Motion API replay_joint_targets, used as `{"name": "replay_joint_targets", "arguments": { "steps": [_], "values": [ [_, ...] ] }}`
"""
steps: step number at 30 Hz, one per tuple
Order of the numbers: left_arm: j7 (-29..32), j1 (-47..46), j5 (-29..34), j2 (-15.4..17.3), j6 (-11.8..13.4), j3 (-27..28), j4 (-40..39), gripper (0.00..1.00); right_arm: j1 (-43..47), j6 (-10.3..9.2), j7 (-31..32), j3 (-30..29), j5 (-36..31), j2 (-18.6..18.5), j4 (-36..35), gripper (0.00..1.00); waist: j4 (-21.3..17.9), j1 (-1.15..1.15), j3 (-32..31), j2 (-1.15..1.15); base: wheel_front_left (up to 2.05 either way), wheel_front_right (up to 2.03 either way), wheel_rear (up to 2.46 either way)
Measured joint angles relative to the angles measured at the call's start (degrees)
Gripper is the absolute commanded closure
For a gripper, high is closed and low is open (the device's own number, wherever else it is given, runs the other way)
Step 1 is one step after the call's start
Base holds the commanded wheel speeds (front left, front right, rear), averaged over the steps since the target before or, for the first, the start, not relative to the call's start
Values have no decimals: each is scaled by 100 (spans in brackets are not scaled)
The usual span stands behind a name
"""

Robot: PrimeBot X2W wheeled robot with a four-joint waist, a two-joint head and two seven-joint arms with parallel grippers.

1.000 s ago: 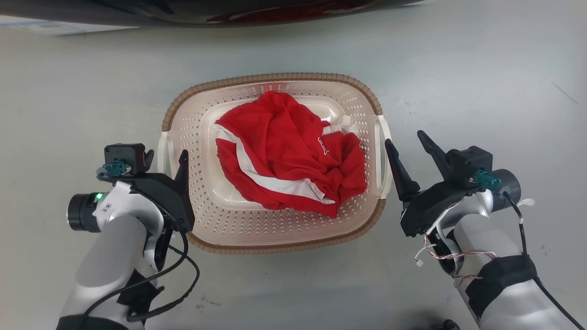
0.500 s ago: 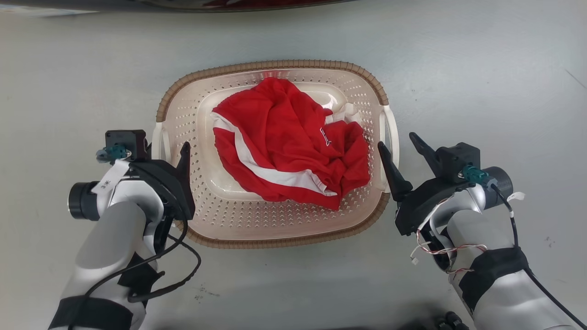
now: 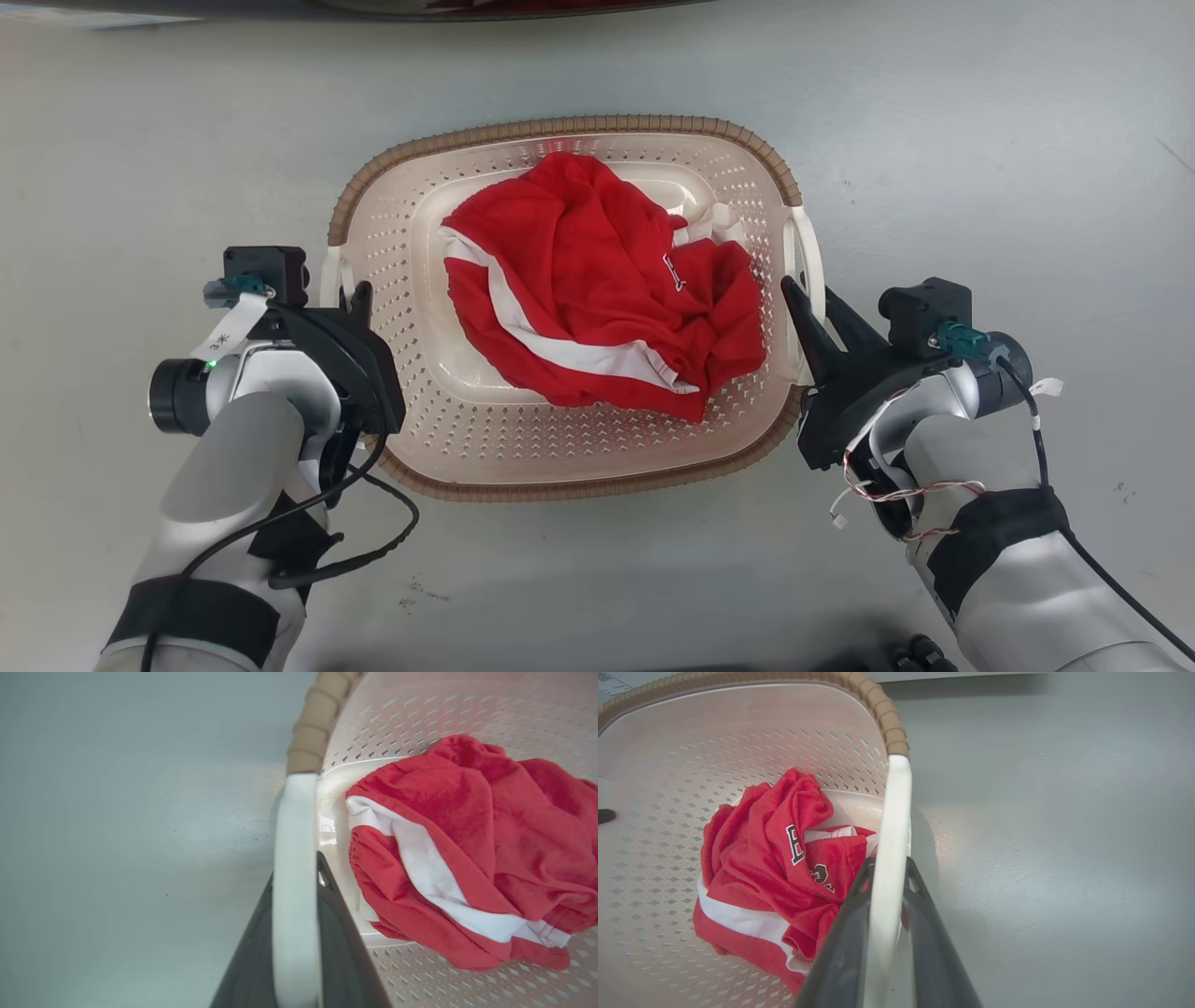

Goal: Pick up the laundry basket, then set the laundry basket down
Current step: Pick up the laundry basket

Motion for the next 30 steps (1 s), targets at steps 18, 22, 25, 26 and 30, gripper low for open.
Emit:
{"name": "replay_joint_targets", "arguments": {
  "steps": [18, 22, 25, 26, 30],
  "values": [
    [53, -49, -220, -192, -155, 4, 552, 100, -136, 70, 162, 107, 242, 43, 767, 100, 12, 0, -463, 1, 0, 0, 0],
    [151, -51, -288, -237, -198, 10, 692, 100, -175, 86, 318, 130, 301, 63, 964, 100, 5, 0, -643, 0, 0, 0, 0],
    [212, -50, -354, -267, -209, 38, 777, 100, -179, 119, 448, 113, 407, 85, 1090, 100, 0, 0, -793, 1, 0, 0, 0],
    [244, -49, -360, -276, -210, 41, 803, 100, -180, 119, 470, 116, 421, 88, 1135, 100, -2, 0, -847, 0, 0, 0, 0],
    [408, 1, -511, -303, -252, 73, 934, 100, -182, 120, 749, 199, 579, 113, 1291, 100, -10, 0, -1123, 0, 0, 0, 0]
  ]
}}
